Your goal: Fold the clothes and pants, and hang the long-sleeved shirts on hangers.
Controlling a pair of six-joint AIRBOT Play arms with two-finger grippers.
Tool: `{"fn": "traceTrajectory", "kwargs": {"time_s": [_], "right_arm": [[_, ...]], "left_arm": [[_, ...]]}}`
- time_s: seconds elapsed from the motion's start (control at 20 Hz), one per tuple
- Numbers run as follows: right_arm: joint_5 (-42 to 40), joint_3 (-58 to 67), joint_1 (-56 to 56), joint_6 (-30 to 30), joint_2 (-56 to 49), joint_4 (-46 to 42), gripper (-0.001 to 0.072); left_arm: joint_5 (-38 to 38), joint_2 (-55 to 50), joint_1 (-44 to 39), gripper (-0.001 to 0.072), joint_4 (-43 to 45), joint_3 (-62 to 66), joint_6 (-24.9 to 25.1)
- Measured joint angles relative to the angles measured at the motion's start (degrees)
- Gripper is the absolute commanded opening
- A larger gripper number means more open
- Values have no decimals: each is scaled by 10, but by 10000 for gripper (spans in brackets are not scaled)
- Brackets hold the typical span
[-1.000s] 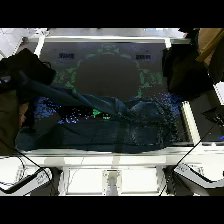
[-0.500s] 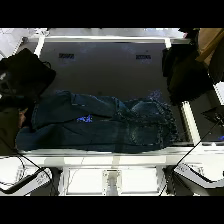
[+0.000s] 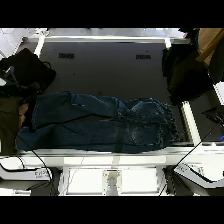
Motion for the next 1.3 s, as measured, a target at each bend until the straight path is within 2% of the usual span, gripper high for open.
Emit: {"fn": "traceTrajectory", "kwargs": {"time_s": [0.45, 0.75, 0.85, 0.9, 0.95, 1.0, 1.05, 1.3], "right_arm": [[7, 0, 0, 0, 0, 0, 384], [-15, 0, 0, -1, 0, 0, 384], [-21, 0, 0, 0, 0, 0, 384], [-23, 0, 0, 0, 0, 0, 384], [-23, 0, 0, 0, 0, 0, 384], [-26, 0, 0, 0, 0, 0, 383], [-27, 0, 0, 0, 0, 0, 384], [-29, 0, 0, 0, 0, 0, 384]], "left_arm": [[-45, -152, -1, 579, 119, 156, -7], [-59, -204, -6, 572, 163, 180, 12], [-49, -214, -12, 544, 165, 182, 19], [-42, -217, -15, 488, 164, 183, 21], [-32, -218, -17, 383, 162, 184, 22], [-23, -220, -19, 159, 155, 184, 26], [-16, -221, -22, 22, 148, 184, 30], [-1, -220, -33, 20, 131, 201, 36]]}}
